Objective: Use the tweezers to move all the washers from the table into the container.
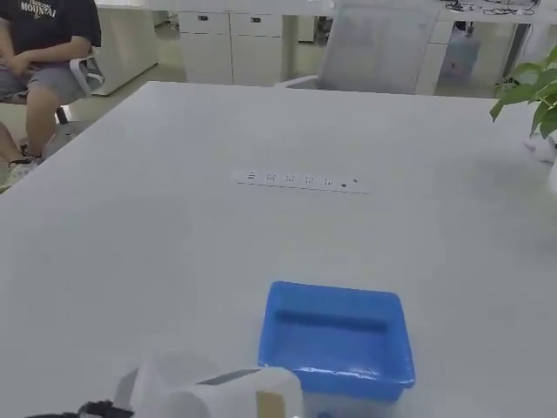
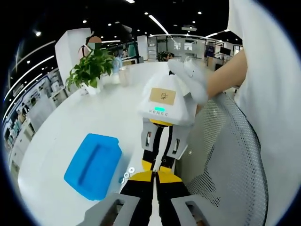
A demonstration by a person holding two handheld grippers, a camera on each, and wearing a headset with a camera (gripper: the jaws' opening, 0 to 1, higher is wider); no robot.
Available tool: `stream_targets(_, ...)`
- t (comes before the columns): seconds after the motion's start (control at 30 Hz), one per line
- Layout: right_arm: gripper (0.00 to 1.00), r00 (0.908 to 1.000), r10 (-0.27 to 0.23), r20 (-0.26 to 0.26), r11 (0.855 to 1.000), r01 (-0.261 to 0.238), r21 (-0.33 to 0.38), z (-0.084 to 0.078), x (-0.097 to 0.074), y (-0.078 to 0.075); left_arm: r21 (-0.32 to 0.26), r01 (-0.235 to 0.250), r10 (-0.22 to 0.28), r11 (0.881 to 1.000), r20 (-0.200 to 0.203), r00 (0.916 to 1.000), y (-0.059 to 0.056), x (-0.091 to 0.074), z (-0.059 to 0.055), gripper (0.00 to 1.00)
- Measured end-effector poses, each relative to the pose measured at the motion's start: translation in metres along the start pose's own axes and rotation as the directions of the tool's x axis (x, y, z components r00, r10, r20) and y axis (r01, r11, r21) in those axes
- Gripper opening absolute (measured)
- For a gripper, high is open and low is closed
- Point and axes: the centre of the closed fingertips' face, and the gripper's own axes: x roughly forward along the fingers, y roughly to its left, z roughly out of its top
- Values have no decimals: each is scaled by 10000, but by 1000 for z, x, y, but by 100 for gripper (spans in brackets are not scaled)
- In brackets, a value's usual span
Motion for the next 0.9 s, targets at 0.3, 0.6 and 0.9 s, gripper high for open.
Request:
stream_targets(0.3, 6, 9998, -24, 181, 10000, 23, 71, 1, 2, 0, -83, -22, 22, 10000, -19, 10000, 0, 0, -1, 0)
stream_targets(0.6, 8, 9992, 48, 409, 10000, -51, 64, 4, 2, 1, -17, -70, 69, 10000, -338, 9994, -4, -6, -10, 0)
stream_targets(0.9, 8, 9987, -30, 503, 9999, 22, 158, 4, -2, -1, 399, -109, 131, 9991, -537, 9985, -2, -1, -3, 0)
